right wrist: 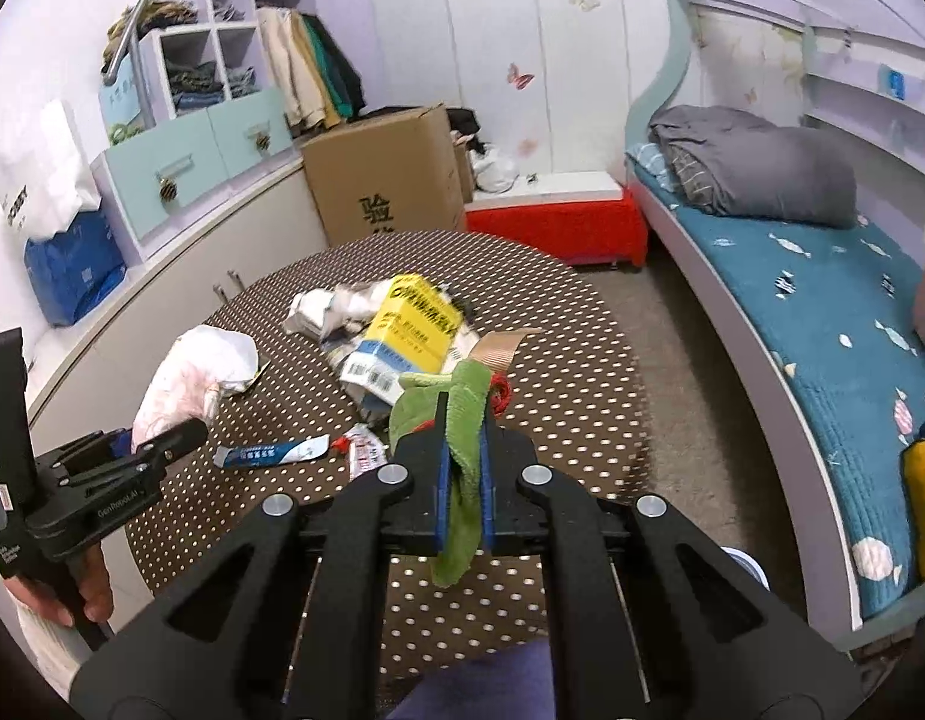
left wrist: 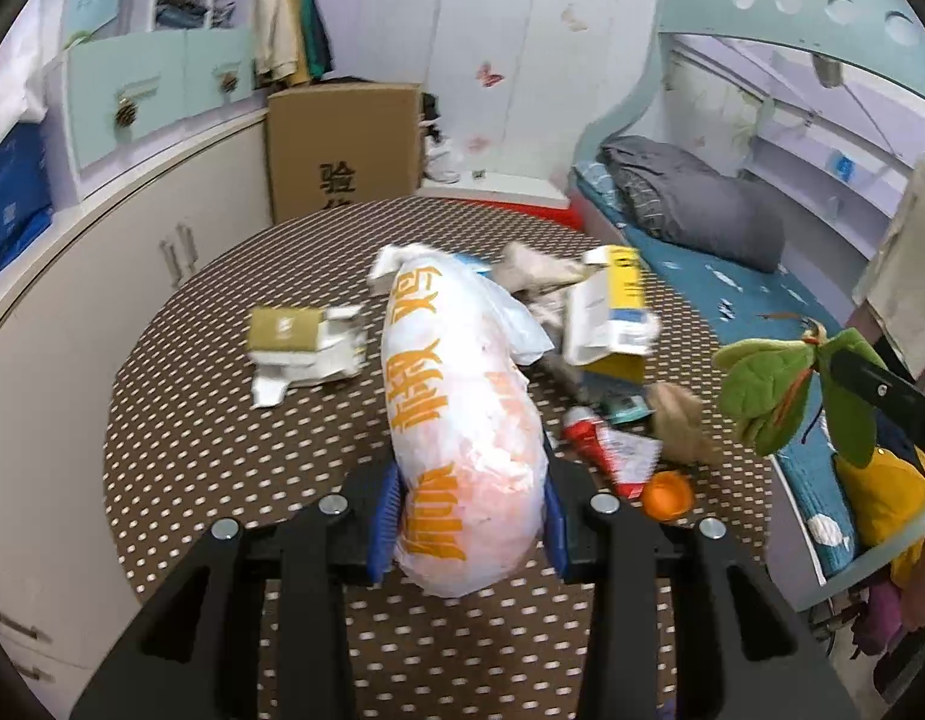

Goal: Collect trash
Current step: 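Carry the white bag and green plant toy with both tools to the bucket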

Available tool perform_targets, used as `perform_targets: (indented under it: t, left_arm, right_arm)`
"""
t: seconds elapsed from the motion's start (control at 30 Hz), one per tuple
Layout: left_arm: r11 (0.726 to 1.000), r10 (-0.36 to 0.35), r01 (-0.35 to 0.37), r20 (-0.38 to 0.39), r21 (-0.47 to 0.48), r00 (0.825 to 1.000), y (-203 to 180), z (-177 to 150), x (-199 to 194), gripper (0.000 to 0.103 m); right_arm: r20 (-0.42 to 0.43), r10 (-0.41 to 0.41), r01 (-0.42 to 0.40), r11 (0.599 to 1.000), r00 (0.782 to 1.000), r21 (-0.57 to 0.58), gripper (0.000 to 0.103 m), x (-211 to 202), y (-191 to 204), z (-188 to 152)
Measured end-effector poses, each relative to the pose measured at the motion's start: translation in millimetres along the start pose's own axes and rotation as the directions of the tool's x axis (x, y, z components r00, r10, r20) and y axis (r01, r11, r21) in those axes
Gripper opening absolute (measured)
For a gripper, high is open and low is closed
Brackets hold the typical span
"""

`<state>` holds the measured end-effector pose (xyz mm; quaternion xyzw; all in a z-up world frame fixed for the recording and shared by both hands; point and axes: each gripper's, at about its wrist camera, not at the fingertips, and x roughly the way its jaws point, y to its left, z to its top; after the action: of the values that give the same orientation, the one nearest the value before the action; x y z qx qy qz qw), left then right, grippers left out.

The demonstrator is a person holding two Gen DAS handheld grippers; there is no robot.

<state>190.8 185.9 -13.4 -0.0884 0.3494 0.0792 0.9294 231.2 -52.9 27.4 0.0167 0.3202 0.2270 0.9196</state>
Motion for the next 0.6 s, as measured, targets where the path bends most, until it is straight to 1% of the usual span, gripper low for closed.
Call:
perform_targets:
  t: [0.17, 0.23, 0.3, 0.4, 0.6]
  left_arm:
    - [0.996, -0.054, 0.052, 0.023, 0.07, 0.998, -35.3, 6.1, -1.5, 0.038]
    - [0.993, -0.088, 0.086, 0.018, 0.084, 0.996, -46.5, 7.5, -0.3, 0.038]
    - [0.989, -0.103, 0.101, 0.018, 0.104, 0.995, -59.3, 8.1, 0.4, 0.038]
    - [0.976, -0.151, 0.147, 0.011, 0.159, 0.989, -85.9, 7.0, 0.8, 0.038]
    - [0.949, -0.218, 0.216, -0.016, 0.228, 0.976, -128.5, 3.3, 5.0, 0.038]
  right_arm:
    - [0.03, -0.04, 0.039, 0.999, 0.999, 0.03, 0.008, -15.2, -19.1, 0.0]
    - [0.039, -0.055, 0.053, 0.998, 0.998, 0.043, 0.008, -21.2, -27.8, -0.5]
    - [0.047, -0.076, 0.073, 0.996, 0.996, 0.058, 0.008, -27.9, -36.9, -1.5]
    - [0.05, -0.108, 0.103, 0.991, 0.993, 0.086, 0.008, -37.0, -51.3, -4.9]
    - [0.053, -0.178, 0.169, 0.975, 0.983, 0.145, 0.008, -54.8, -80.4, -14.7]
